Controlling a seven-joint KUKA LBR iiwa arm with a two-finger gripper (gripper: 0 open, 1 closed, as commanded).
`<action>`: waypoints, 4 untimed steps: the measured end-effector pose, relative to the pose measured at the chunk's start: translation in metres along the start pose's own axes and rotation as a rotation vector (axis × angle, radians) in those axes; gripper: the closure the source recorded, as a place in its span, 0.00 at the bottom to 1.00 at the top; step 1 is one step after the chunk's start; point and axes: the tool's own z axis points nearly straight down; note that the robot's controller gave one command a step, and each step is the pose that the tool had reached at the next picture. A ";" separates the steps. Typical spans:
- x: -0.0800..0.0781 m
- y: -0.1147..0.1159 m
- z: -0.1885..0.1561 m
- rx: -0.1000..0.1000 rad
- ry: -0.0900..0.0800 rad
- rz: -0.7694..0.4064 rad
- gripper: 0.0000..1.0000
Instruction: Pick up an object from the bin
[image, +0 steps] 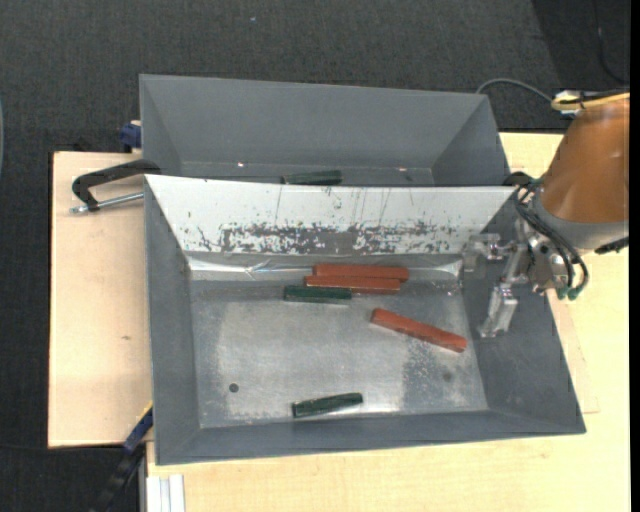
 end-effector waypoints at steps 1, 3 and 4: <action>0.000 0.000 0.000 0.000 0.000 0.000 0.00; 0.002 0.059 0.042 0.000 -0.002 0.131 0.00; 0.012 0.076 0.035 -0.001 -0.004 0.272 0.00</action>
Offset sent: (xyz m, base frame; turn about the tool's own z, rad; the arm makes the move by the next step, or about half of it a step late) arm -0.0083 0.0649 -0.0824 0.2723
